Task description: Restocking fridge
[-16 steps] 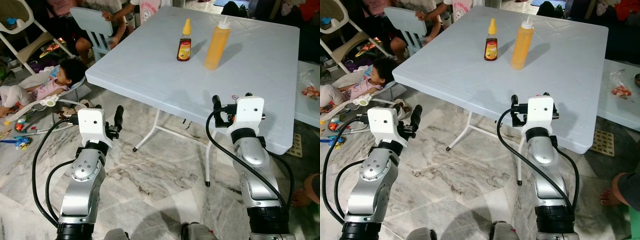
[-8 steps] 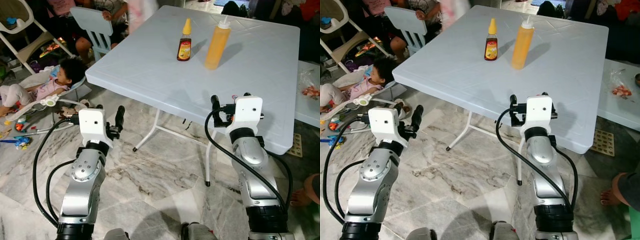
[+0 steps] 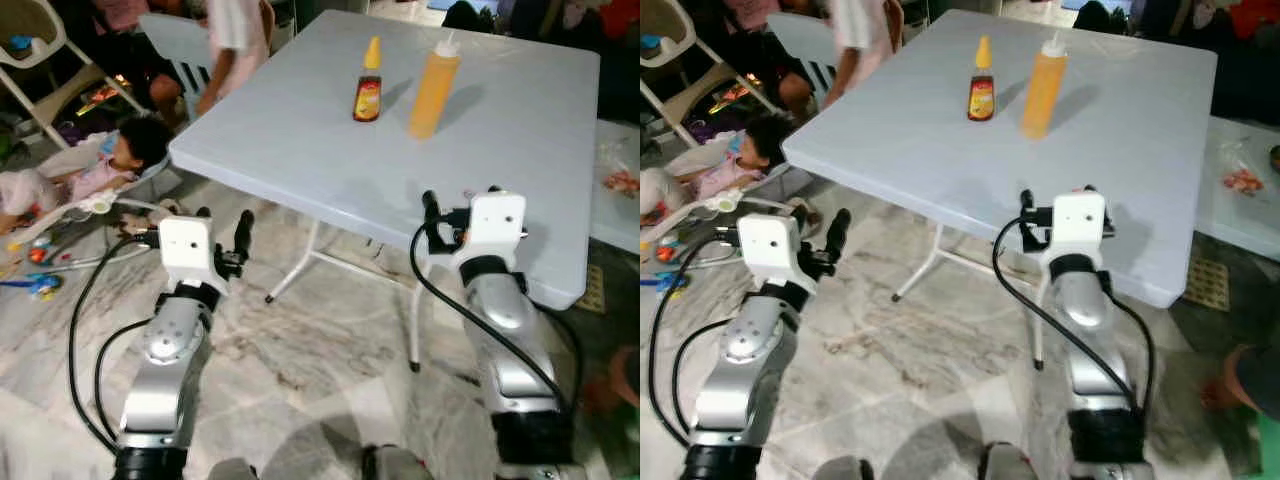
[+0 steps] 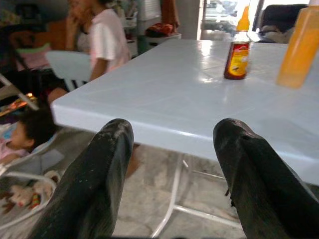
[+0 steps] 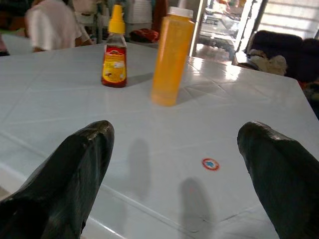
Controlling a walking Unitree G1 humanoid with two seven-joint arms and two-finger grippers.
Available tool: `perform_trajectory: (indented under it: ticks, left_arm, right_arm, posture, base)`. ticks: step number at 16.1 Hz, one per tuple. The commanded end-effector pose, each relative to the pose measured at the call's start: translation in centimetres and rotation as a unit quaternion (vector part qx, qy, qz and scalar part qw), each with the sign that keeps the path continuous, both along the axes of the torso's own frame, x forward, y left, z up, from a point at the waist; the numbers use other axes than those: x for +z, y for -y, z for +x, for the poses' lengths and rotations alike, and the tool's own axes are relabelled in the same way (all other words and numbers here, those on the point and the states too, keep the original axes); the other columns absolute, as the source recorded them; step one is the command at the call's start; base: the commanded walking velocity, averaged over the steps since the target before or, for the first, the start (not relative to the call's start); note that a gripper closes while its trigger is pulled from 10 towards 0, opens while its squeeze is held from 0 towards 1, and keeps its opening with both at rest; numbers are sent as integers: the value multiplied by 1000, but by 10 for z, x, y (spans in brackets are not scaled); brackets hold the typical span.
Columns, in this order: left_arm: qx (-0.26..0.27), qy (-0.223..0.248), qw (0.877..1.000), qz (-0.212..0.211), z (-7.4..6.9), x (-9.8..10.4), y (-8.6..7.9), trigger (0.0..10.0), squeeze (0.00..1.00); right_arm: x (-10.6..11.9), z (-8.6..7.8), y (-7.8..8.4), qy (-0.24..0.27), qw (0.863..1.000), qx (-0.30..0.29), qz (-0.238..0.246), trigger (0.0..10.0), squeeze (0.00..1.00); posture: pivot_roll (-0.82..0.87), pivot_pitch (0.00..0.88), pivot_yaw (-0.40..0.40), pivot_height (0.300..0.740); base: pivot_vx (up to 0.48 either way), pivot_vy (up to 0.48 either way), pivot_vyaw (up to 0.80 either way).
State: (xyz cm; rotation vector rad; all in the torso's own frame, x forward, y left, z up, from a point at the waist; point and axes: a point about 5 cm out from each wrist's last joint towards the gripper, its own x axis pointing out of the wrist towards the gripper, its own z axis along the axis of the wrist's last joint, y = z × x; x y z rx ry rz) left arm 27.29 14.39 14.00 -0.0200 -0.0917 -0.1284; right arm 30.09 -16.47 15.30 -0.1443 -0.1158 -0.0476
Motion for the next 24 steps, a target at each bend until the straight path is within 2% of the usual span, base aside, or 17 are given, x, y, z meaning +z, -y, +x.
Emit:
perform_trajectory:
  ticks: [1, 7, 10, 15, 20, 22, 24]
  left_arm:
    - [-10, 6, 1000, -2, 2, 3, 3, 10000, 0]
    - [-15, 6, 1000, -11, 3, 3, 4, 10000, 0]
    - [-15, 6, 1000, -9, 3, 3, 5, 10000, 0]
    - [-18, 7, 1000, -8, 3, 3, 6, 10000, 0]
    - [-32, 6, 999, -9, 3, 3, 9, 10000, 0]
    - [-33, 6, 999, -8, 3, 3, 9, 10000, 0]
    - [-34, 5, 999, -7, 3, 2, 9, 10000, 0]
  right_arm:
    - [3, 0, 4, 5, 1000, -4, 2, 10000, 0]
    - [3, 1, 4, 10, 1000, -5, -5, 10000, 0]
    - [4, 0, 3, 13, 1000, -2, -28, 10000, 0]
    - [3, -1, 3, 13, 1000, -5, -26, 10000, 0]
    - [4, 1, 8, 20, 999, -32, -34, 10000, 0]
    - [2, 2, 9, 11, 999, -42, -20, 10000, 0]
    - [1, 3, 10, 10, 999, -46, -15, 10000, 0]
  posture:
    - [-39, 91, 46, 740]
    - [-40, 93, 47, 740]
    - [-40, 93, 47, 740]
    - [-44, 95, 49, 740]
    - [-41, 95, 50, 740]
    - [-40, 94, 49, 740]
    - [-40, 94, 49, 740]
  base:
    - [480, 0, -800]
    - [480, 0, 0]
    - [472, 0, 0]
    - [433, 0, 535]
    - [0, 0, 0]
    - [0, 0, 0]
    - [0, 0, -781]
